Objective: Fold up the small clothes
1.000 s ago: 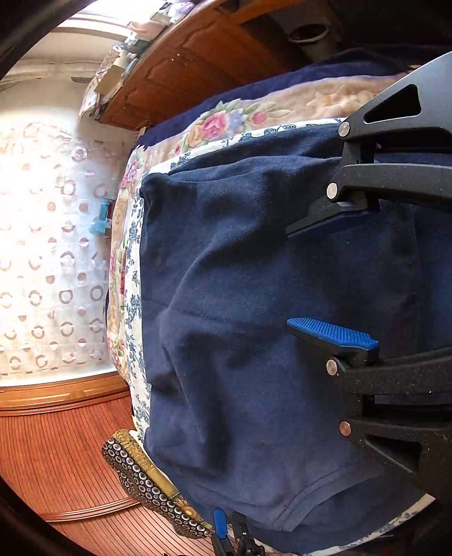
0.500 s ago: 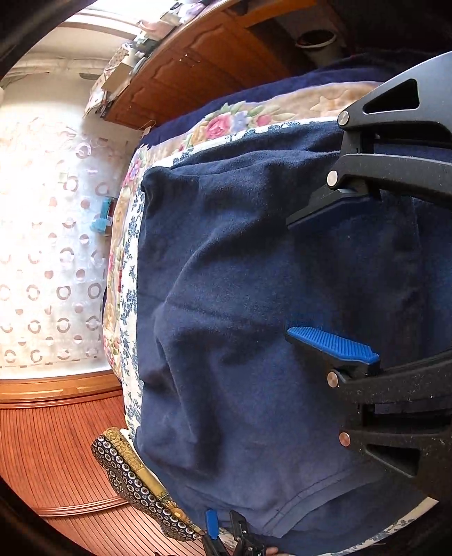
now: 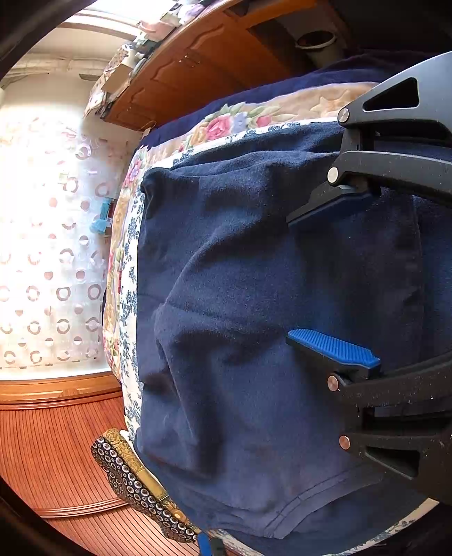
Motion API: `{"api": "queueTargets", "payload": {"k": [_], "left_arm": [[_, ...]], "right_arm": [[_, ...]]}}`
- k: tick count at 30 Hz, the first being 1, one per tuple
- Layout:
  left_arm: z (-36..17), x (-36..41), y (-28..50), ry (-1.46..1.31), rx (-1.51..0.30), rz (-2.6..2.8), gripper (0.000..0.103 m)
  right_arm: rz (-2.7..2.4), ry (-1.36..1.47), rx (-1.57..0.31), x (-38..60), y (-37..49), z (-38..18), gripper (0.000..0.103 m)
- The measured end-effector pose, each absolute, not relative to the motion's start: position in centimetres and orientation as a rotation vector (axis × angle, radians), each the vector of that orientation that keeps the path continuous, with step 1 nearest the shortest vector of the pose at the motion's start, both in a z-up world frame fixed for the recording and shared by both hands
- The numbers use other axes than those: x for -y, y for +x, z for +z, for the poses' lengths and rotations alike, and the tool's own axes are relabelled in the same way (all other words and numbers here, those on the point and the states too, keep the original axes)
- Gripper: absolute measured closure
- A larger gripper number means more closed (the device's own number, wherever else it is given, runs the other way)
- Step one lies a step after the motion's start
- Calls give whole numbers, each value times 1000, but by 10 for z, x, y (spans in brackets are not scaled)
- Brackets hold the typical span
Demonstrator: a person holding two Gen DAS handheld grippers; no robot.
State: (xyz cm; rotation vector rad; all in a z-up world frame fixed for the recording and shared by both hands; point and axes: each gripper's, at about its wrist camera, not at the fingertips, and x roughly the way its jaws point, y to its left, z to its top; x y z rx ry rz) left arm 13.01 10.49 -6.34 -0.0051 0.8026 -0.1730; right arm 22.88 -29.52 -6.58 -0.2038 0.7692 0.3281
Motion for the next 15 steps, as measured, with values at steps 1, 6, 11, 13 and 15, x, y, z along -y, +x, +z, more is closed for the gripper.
{"api": "queueTargets", "payload": {"k": [1,6,11,13,15], "left_arm": [[-65,-112,128,-16,-806,-157,37],[-81,-139,129,-83,-836,-86,49],[-92,-148,131,-95,-828,-22,49],[-95,-148,134,-107,-830,-24,49],[-97,-147,138,-107,-833,-19,49]], "right_arm": [[329,-204,-769,296,229,-66,40],[332,-203,-770,297,229,-66,40],[332,-204,-770,297,229,-66,40],[333,-204,-770,297,229,-66,40],[332,-204,-770,297,229,-66,40]]}}
